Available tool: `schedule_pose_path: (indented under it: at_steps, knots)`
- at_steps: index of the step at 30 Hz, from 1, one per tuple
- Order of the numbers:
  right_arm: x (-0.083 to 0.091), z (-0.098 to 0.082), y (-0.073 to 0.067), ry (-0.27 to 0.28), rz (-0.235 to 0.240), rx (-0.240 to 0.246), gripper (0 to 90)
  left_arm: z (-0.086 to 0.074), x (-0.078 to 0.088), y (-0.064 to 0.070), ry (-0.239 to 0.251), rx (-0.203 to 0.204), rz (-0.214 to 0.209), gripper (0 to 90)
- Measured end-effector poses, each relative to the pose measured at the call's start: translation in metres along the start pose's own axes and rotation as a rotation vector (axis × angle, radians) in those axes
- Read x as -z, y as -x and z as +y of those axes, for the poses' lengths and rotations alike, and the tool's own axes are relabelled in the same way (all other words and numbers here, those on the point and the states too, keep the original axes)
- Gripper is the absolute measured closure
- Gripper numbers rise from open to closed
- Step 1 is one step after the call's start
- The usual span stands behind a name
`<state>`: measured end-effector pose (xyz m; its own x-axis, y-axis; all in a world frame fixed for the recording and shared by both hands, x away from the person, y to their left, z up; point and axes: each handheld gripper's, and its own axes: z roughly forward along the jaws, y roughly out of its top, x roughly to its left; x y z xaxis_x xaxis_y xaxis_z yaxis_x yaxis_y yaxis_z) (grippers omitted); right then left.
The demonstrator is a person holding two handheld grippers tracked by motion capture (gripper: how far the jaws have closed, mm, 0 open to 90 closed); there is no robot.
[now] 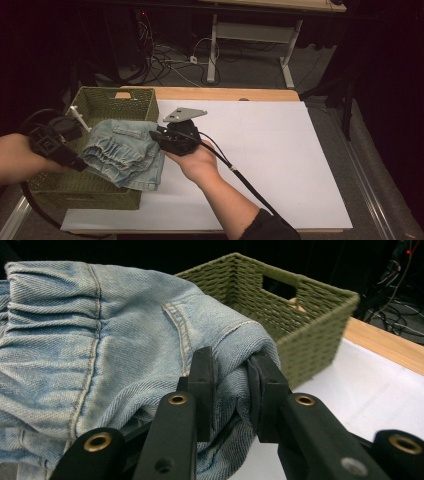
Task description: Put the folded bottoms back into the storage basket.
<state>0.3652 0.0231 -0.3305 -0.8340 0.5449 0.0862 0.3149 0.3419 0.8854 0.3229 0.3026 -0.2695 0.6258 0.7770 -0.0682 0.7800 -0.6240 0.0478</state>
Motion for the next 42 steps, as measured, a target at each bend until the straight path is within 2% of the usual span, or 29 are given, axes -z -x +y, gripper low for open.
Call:
schedule_pose_path:
  at_steps: [4,10,17,21,26,30,36,38,42]
  knots:
    - [-0.015,0.005,-0.009,-0.003,0.006,0.008,75.7,-0.014,-0.003,-0.014,0.012,0.020,0.003,69.5]
    - [-0.040,0.010,-0.024,-0.021,0.028,0.027,75.7,-0.036,-0.008,-0.028,0.009,0.066,0.011,69.4]
    - [-0.051,0.017,-0.034,-0.005,0.046,0.034,75.6,-0.048,-0.004,-0.032,0.021,0.102,0.029,69.4]
    - [-0.057,0.018,-0.031,-0.008,0.053,0.025,75.6,-0.049,-0.004,-0.035,0.028,0.118,0.033,69.3]
    - [-0.067,0.020,-0.028,-0.009,0.052,0.016,75.5,-0.049,-0.003,-0.038,0.031,0.124,0.066,69.2]
    - [-0.075,0.020,-0.026,-0.001,0.061,0.009,75.5,-0.052,-0.006,-0.042,0.033,0.130,0.065,69.1]
    - [-0.087,0.016,-0.025,-0.023,0.060,0.017,75.5,-0.052,-0.016,-0.049,0.036,0.137,0.065,69.0]
    - [-0.091,0.016,-0.023,-0.027,0.056,0.020,75.4,-0.051,-0.018,-0.051,0.041,0.127,0.073,69.1]
    - [-0.096,0.017,-0.017,-0.039,0.055,0.000,75.4,-0.047,-0.019,-0.052,0.046,0.138,0.082,69.1]
